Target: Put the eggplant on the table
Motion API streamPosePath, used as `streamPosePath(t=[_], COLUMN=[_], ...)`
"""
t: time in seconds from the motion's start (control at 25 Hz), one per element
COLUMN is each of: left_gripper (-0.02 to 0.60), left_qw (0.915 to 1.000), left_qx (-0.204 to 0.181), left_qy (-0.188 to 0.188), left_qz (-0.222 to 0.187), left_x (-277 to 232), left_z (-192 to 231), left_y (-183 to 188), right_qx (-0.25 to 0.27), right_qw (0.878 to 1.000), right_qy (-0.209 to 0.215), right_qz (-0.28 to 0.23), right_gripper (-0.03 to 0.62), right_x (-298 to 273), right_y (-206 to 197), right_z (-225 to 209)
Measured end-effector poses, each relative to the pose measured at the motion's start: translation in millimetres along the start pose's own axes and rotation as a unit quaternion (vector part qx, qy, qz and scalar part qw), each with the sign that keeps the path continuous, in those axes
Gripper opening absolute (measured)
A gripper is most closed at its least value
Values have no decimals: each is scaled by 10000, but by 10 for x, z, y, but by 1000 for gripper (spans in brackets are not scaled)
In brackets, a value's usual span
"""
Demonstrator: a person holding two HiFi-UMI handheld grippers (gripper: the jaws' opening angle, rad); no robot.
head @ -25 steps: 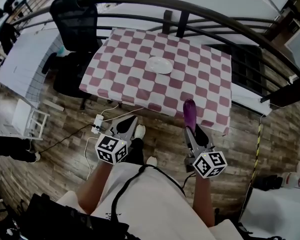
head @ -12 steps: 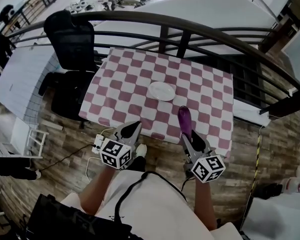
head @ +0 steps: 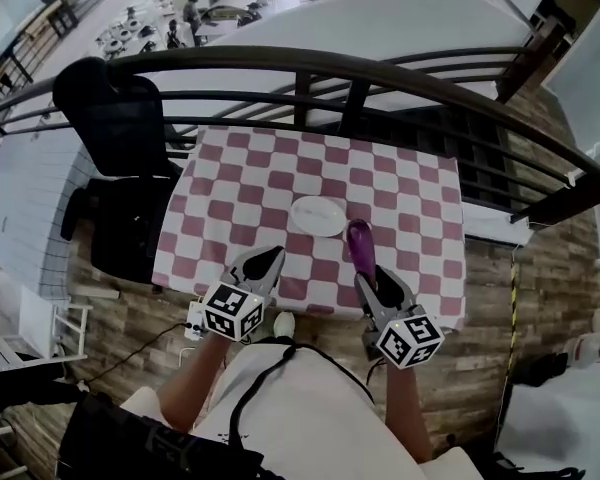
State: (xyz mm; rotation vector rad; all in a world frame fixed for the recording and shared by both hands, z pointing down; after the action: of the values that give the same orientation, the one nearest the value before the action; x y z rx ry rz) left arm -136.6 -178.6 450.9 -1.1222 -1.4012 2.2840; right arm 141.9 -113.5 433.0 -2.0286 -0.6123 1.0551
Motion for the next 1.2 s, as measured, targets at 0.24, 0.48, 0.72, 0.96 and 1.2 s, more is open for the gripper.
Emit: streamPosePath(t=[0.24, 0.48, 0.72, 0.96, 1.2], left_gripper=[5, 5, 5, 5, 5], left_qw=[9997, 9995, 9991, 9954, 9875], left_qx=[-65, 130, 285, 720, 1149], left_qy=[-226, -196, 38, 486, 887], left_qz=[119, 201, 299, 402, 613], left_x=[-227, -401, -592, -812, -1027], left_z=[375, 603, 684, 765, 798], left_y=[188, 202, 146, 41, -163], right_qx=[-151, -28, 879, 1938, 2635], right_qw=[9998, 9996, 9908, 9617, 9285], right_qy=[-129, -120, -283, -140, 151], right_qz=[56, 270, 985, 1934, 2614], right_gripper=[163, 163, 163, 163, 163], right_x=[-378, -676, -1096, -1711, -2246], right_y=[180, 324, 371, 324, 209], right_z=[-49, -187, -599, -1010, -1330])
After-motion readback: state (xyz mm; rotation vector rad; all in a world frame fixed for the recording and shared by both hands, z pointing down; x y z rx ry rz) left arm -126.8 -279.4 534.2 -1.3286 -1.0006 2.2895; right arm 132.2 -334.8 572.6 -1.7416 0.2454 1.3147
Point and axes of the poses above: the fingertips, and each gripper's own axes: x backward along the fingers, z to its left, y out of its top, the point moved 10 cm from there along x, backward along the fingers, and after that the axes turned 14 degrees about z, right-handed, at the moved point
